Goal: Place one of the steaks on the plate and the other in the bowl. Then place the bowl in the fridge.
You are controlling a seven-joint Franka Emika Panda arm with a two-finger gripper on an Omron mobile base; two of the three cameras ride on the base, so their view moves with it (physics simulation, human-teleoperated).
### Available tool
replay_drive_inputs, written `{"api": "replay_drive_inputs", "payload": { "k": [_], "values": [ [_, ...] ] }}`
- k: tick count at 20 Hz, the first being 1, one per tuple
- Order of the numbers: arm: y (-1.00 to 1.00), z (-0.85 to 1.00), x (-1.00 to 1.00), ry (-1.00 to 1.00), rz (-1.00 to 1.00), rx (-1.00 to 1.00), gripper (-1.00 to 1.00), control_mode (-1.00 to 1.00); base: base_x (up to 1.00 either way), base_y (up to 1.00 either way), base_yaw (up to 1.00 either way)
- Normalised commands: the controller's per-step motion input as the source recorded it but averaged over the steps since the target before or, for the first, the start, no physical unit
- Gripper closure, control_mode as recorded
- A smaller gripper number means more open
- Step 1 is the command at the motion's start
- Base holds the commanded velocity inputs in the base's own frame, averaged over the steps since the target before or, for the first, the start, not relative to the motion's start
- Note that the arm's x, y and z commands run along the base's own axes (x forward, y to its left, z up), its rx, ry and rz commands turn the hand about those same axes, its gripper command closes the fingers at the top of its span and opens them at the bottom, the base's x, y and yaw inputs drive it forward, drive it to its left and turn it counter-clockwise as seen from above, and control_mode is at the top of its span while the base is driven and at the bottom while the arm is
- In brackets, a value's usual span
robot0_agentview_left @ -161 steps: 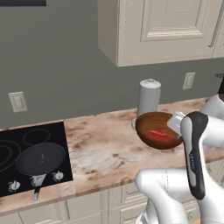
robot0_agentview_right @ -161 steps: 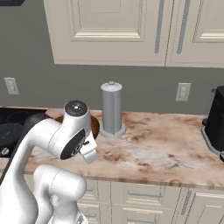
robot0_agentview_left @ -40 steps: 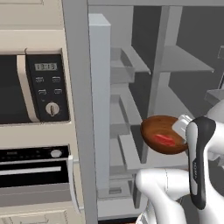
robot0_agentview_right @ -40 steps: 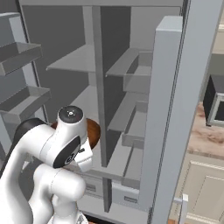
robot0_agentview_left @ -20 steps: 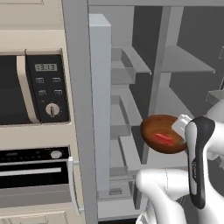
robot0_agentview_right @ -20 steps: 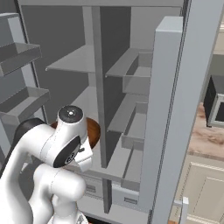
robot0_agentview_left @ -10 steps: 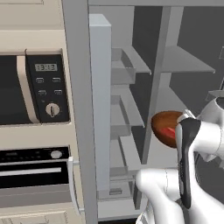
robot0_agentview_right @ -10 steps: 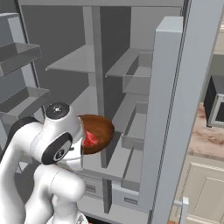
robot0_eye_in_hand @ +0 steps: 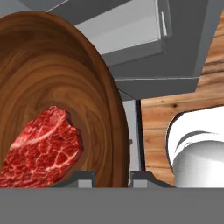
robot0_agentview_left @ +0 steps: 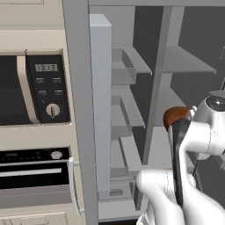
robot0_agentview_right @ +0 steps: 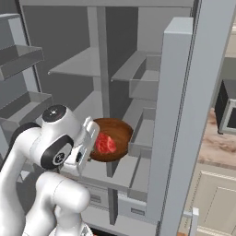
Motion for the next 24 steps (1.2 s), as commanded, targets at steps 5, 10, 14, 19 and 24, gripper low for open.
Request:
{"api": "replay_drive_inputs", "payload": {
  "k": [5, 10, 14, 19, 24],
  "values": [
    [0.00, 0.07, 0.42, -0.03, -0.03, 0.05, 1.00, -1.00, 0.00, 0.00, 0.00],
    [-0.26, 0.05, 0.75, 0.01, -0.04, 0.04, 1.00, -1.00, 0.00, 0.00, 0.00],
    [-0.46, 0.00, 0.62, 0.02, -0.19, 0.00, 1.00, -1.00, 0.00, 0.00, 0.00],
    [-0.08, -0.09, 0.95, 0.07, -0.04, 0.00, 1.00, -1.00, 0.00, 0.00, 0.00],
    [-0.27, -0.09, 0.69, 0.02, 0.00, 0.00, 1.00, -1.00, 0.00, 0.00, 0.00]
  ]
}}
